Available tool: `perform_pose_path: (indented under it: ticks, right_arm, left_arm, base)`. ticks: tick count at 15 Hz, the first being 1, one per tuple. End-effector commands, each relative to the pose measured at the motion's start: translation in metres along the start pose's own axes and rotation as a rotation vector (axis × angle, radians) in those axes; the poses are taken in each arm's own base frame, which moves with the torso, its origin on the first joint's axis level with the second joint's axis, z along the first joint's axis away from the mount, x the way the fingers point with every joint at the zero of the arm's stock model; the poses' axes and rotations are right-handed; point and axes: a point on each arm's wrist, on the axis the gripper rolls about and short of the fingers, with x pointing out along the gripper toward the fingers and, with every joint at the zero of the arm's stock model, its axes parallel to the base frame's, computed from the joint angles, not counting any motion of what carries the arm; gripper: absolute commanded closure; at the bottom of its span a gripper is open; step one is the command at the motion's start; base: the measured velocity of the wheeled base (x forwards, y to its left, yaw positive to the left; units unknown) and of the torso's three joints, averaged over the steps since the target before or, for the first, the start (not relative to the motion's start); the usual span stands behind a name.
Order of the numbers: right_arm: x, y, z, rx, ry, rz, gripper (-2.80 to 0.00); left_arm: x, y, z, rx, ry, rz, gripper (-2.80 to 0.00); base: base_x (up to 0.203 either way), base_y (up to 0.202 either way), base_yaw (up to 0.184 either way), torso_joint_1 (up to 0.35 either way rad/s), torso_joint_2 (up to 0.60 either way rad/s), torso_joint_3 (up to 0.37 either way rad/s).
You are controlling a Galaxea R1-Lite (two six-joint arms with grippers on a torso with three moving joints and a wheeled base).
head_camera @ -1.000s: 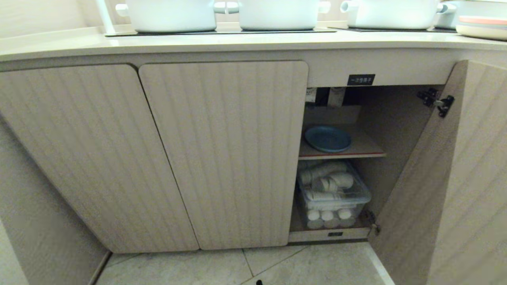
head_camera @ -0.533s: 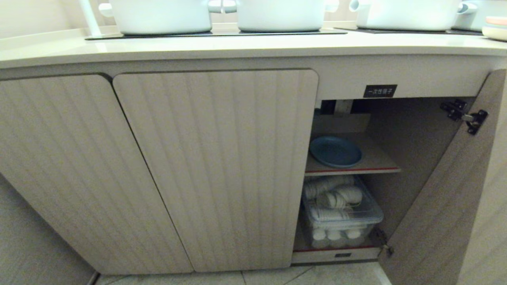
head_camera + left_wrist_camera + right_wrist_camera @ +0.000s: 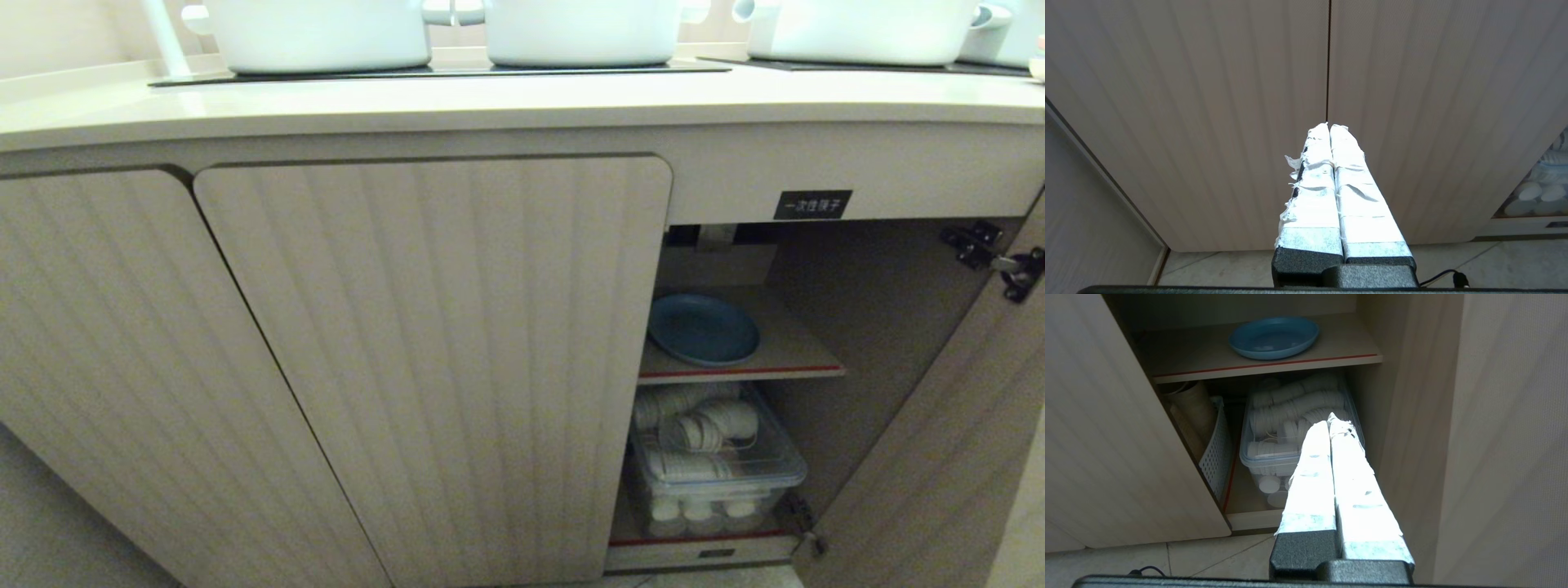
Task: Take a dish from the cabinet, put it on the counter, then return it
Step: Take the plate from the cabinet
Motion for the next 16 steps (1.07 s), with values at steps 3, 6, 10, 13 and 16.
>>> perform_pose_path:
  ticks: [3,6,10,13,16]
  right_arm:
    - [-0.0001,0.0,0.0001,0.0,-0.001,0.0,0.0]
    - [-0.0001,0.0,0.0001,0.0,-0.001,0.0,0.0]
    - [0.0,0.0,0.0001,0.0,-0.001,0.001,0.0]
    - [-0.0001,0.0,0.0001,0.0,-0.001,0.0,0.0]
    - [0.0,0.0,-0.0002,0.0,0.0,0.0,0.0]
  left_arm:
    - [0.0,0.0,0.0,-0.001,0.0,-0.001,0.0]
    - [0.0,0.0,0.0,-0.001,0.0,-0.001,0.0]
    - [0.0,0.0,0.0,-0.002,0.0,-0.001,0.0]
    - [0.0,0.0,0.0,-0.002,0.0,-0.001,0.0]
    - [0.0,0.0,0.0,-0.002,0.0,-0.001,0.0]
  base:
    - [0.0,0.0,0.0,0.0,0.0,0.0]
    - [0.0,0.0,0.0,0.0,0.0,0.0]
    - [0.0,0.0,0.0,0.0,0.0,0.0]
    - [0.0,0.0,0.0,0.0,0.0,0.0]
    - [0.0,0.0,0.0,0.0,0.0,0.0]
